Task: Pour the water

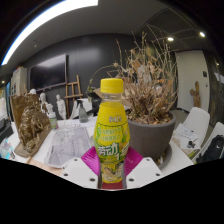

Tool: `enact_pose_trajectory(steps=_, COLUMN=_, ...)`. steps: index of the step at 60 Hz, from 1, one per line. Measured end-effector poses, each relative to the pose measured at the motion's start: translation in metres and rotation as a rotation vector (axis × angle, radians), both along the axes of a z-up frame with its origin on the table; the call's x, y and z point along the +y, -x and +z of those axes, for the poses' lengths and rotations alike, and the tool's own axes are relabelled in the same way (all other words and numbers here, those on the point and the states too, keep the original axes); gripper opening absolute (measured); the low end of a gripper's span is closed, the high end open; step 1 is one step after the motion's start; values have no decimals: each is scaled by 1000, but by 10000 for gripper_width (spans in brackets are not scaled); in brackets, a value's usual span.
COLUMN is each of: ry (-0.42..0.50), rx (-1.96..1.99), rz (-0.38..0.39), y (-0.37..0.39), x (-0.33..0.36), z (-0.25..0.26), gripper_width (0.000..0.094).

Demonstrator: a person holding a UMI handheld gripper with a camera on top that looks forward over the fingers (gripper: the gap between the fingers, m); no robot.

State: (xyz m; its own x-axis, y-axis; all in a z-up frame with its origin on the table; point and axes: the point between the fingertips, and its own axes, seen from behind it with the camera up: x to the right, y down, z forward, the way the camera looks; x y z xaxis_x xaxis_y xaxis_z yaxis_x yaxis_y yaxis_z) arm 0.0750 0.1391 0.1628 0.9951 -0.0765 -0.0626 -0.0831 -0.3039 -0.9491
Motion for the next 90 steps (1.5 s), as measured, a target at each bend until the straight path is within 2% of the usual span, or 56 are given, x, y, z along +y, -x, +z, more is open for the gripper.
enact_pose_trajectory(steps=9, ry=52, rx=-9, rz=-3, y=-8, x=0, z=-52, gripper_width=271)
enact_pose_trajectory(steps=21, ry=98, rx=-13, rz=8, y=-7, x=-3, z=-96, gripper_width=275)
enact_pose_trajectory(steps=25, ry=79, rx=-9, rz=6, y=-5, x=-4, z=-98, gripper_width=295)
enact_pose_trajectory(steps=37, ry=81, rx=-27, rz=22, y=-3, x=-6, z=-101, gripper_width=493)
enact_pose_trajectory(steps=39, ry=94, rx=-15, rz=20, y=-2, x=-9, z=-102, gripper_width=567)
enact_pose_trajectory(steps=44, ry=105, rx=2, rz=5, y=-3, x=-18, z=-93, gripper_width=856)
enact_pose_trajectory(steps=45, ry=108, rx=3, rz=-2, y=-5, x=-20, z=-90, gripper_width=874)
enact_pose_trajectory(steps=48, ry=114, rx=2, rz=-18, y=-7, x=-30, z=-81, gripper_width=851)
enact_pose_trajectory(steps=56, ry=160, rx=24, rz=-73, y=-3, x=-74, z=-48, gripper_width=858)
enact_pose_trajectory(steps=63, ry=190, rx=62, rz=-84, y=22, x=-130, z=-10, gripper_width=858)
enact_pose_trajectory(steps=74, ry=235, rx=10, rz=-71, y=73, x=-235, z=43, gripper_width=857)
enact_pose_trajectory(steps=90, ry=264, rx=-71, rz=-48, y=137, x=-358, z=85, gripper_width=862)
